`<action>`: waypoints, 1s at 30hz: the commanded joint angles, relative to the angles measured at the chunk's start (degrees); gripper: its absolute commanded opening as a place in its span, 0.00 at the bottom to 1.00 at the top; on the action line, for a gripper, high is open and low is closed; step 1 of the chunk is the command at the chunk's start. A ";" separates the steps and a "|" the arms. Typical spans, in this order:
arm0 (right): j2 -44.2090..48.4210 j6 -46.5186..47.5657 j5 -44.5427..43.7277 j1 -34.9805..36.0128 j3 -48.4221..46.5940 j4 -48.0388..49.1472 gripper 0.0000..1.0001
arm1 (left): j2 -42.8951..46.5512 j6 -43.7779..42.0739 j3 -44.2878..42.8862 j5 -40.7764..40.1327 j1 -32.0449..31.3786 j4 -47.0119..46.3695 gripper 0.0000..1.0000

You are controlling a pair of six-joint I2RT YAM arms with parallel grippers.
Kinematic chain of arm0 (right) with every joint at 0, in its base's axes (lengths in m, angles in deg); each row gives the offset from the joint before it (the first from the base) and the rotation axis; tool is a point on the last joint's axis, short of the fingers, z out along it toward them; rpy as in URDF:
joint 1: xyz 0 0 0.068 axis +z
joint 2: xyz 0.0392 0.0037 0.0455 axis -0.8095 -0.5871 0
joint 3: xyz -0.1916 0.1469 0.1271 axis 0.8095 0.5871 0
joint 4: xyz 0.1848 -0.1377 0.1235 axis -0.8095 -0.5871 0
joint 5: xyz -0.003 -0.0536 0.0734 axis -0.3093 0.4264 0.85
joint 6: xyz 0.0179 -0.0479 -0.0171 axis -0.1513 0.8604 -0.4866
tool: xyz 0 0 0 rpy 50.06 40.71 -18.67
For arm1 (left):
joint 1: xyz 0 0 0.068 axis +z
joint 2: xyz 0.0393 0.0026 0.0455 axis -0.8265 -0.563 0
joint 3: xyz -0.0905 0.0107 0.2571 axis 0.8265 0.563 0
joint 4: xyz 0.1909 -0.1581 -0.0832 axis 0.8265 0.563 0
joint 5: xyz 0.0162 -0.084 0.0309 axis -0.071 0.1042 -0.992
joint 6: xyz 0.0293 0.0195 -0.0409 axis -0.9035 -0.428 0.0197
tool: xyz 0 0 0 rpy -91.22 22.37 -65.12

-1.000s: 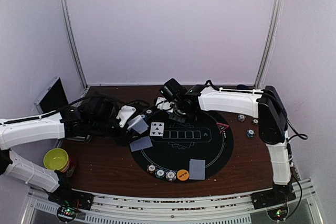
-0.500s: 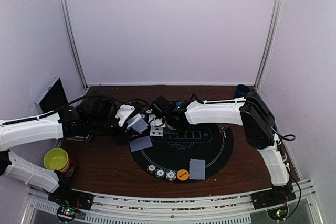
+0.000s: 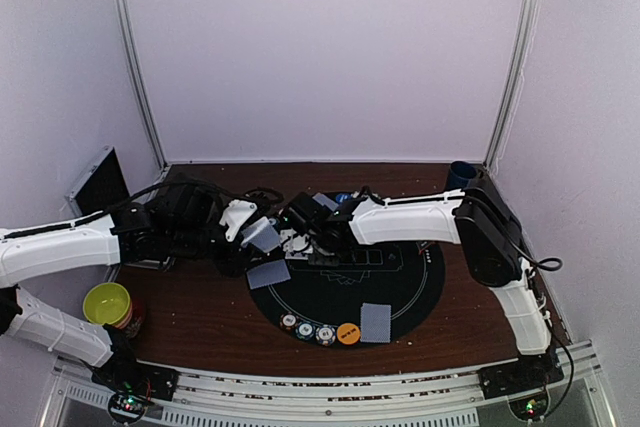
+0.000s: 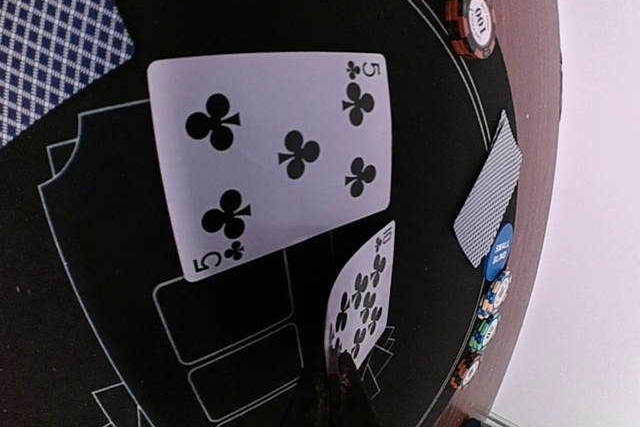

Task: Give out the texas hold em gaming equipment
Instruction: Place the poker card in the community card area.

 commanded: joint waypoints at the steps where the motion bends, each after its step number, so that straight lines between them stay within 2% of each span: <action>1: 0.18 0.18 2.20 0.70 1.42 -1.02 0.00 | 1.49 0.19 -0.49 -0.45 -0.09 -1.48 0.59; 15: 0.71 0.43 2.76 1.64 2.98 -0.81 0.00 | 1.54 0.13 -0.44 -0.58 -0.07 -1.40 0.59; 20: 0.52 0.62 2.41 1.64 3.07 -1.04 0.11 | 1.45 0.12 -0.49 -0.72 -0.11 -1.44 0.59; 30: 1.63 0.53 4.22 1.88 2.97 -2.04 0.19 | 1.46 0.09 -0.42 -0.80 -0.04 -1.43 0.59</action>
